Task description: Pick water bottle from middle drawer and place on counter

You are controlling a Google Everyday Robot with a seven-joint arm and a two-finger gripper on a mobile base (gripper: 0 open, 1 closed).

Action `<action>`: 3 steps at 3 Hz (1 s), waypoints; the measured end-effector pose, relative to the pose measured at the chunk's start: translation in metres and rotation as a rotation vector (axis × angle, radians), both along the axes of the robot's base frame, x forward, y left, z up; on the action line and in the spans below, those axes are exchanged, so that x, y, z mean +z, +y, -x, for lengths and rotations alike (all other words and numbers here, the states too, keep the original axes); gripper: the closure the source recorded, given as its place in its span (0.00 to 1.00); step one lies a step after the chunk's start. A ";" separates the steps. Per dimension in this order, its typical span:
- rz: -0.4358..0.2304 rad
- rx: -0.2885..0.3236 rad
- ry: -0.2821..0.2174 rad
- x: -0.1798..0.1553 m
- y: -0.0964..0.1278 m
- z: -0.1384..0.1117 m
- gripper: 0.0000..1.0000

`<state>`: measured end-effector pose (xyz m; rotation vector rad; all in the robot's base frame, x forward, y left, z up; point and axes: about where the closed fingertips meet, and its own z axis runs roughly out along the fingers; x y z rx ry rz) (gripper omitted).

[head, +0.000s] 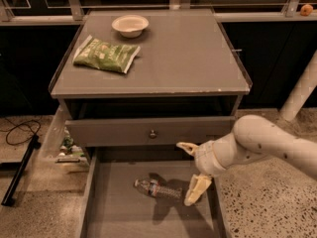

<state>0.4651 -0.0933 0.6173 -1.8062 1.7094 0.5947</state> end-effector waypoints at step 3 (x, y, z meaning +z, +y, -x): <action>-0.069 0.025 -0.036 -0.120 0.040 -0.034 0.00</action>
Offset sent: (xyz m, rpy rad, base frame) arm 0.0375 0.0588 -0.1219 0.1525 -0.1074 0.0377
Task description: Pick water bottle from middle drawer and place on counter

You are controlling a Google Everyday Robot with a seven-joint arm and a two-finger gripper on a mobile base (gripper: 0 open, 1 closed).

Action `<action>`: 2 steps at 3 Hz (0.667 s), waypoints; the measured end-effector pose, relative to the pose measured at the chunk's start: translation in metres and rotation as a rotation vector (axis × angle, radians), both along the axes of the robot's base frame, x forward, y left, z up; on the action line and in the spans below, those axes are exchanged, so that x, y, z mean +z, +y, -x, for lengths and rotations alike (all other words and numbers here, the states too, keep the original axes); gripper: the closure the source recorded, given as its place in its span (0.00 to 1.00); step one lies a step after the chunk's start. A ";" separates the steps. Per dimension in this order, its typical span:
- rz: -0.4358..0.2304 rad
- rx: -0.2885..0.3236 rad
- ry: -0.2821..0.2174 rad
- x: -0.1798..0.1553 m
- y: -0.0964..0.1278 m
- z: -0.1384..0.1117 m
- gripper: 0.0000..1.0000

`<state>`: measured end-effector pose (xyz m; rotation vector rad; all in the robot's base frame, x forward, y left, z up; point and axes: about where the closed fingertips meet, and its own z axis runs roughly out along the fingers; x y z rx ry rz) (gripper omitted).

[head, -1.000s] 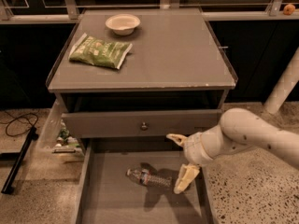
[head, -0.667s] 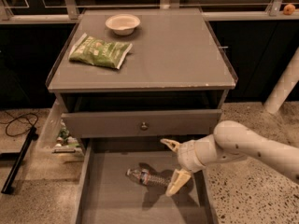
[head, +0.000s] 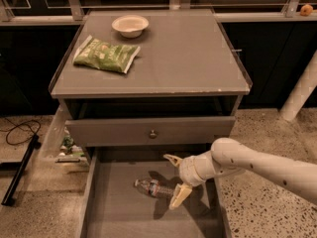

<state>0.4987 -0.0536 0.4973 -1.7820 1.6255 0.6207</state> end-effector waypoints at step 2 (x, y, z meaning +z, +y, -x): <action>-0.007 -0.016 0.064 -0.033 0.012 0.008 0.00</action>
Offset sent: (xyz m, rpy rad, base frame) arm -0.0166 0.0274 -0.0785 0.0154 0.1540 -0.0473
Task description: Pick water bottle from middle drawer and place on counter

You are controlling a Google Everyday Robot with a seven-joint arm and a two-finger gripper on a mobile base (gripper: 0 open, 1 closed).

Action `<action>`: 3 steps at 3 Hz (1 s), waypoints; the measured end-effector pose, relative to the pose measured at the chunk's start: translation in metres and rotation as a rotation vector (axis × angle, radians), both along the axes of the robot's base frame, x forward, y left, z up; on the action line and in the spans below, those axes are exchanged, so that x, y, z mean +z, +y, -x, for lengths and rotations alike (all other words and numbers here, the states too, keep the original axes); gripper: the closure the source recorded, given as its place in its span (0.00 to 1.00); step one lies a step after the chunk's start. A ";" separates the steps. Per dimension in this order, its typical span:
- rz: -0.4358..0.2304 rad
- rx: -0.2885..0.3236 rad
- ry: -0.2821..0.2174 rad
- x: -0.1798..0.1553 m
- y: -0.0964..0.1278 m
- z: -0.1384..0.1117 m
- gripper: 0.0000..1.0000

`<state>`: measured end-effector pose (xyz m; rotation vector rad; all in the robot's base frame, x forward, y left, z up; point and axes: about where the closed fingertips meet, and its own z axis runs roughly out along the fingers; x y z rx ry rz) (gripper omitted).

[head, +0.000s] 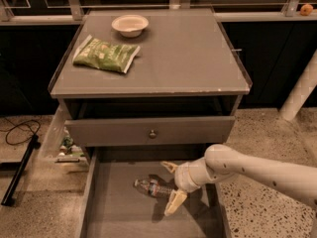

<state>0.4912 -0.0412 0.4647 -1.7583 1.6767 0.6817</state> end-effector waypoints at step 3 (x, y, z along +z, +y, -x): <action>0.102 -0.098 0.115 -0.115 0.028 0.003 0.00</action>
Offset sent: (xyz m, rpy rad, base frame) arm -0.0105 0.0337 -0.1450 -0.1221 0.1527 -0.1190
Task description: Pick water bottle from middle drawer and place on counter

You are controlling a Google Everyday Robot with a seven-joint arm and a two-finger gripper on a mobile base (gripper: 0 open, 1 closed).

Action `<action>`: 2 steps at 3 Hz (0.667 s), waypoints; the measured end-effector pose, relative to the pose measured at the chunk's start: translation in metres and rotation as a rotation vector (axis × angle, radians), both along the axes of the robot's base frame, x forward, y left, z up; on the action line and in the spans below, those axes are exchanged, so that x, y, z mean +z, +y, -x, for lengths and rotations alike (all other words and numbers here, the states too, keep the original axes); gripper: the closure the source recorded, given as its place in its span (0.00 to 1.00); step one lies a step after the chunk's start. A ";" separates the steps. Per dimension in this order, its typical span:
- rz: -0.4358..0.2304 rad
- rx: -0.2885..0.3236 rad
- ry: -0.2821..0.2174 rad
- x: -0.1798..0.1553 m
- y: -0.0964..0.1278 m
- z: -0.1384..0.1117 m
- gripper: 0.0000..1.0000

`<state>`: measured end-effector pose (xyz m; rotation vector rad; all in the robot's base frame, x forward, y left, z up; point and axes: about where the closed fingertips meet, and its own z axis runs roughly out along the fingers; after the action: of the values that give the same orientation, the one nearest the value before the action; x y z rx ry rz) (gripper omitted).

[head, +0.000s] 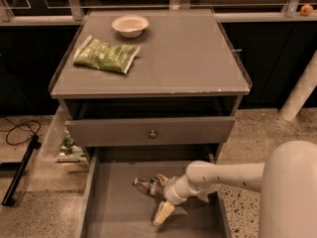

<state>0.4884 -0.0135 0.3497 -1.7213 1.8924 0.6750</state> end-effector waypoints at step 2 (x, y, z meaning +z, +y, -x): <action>0.000 0.000 0.000 0.003 0.000 0.000 0.19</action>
Offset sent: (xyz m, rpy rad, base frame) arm 0.0000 0.0000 0.0026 0.0000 -0.0001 0.0000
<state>0.4884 -0.0134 0.3522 -1.7214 1.8923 0.6751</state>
